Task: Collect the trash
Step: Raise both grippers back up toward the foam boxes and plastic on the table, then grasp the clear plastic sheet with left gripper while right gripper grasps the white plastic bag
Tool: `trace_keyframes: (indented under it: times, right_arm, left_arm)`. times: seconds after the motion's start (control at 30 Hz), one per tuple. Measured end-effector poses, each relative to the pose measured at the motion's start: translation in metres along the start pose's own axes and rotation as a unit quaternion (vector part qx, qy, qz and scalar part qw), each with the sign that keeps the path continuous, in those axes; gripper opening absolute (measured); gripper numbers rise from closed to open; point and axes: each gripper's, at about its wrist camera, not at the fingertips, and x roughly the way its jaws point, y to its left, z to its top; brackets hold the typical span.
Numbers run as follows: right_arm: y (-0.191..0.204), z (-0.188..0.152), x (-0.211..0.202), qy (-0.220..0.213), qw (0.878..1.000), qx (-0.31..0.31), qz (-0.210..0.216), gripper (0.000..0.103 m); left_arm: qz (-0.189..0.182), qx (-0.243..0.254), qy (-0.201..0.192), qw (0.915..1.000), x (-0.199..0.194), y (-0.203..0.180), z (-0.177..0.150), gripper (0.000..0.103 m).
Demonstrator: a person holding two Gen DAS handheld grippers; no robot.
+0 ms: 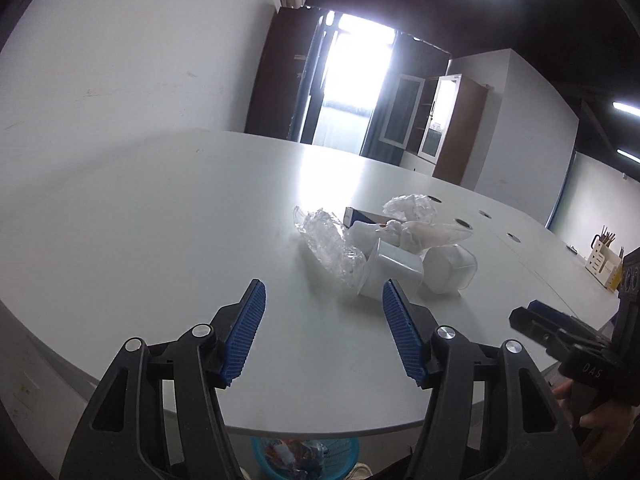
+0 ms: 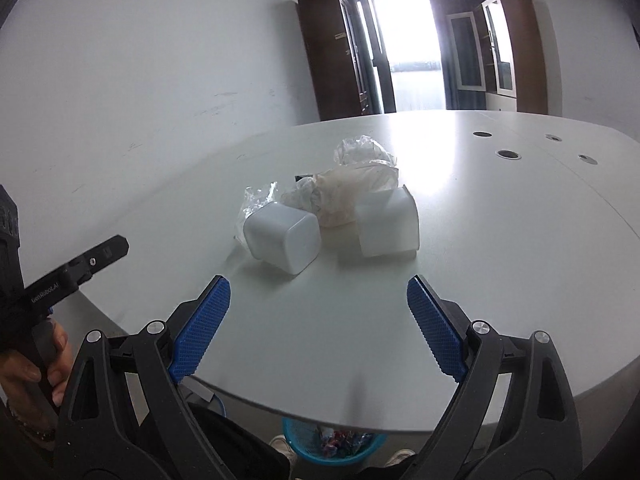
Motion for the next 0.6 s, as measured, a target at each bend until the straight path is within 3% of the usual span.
trace_keyframes:
  times: [0.3,0.6]
  right_arm:
    - [-0.01,0.053,0.025,-0.006,1.0,-0.011,-0.01,0.086]
    - [-0.018,0.098,0.06,0.017,0.999,-0.032,-0.036,0.086]
  left_arm:
    - [0.013,0.024,0.01,0.9996,0.029,-0.001,0.016,0.061]
    - [-0.015,0.013,0.049,0.9986,0.07,-0.007,0.046,0.062]
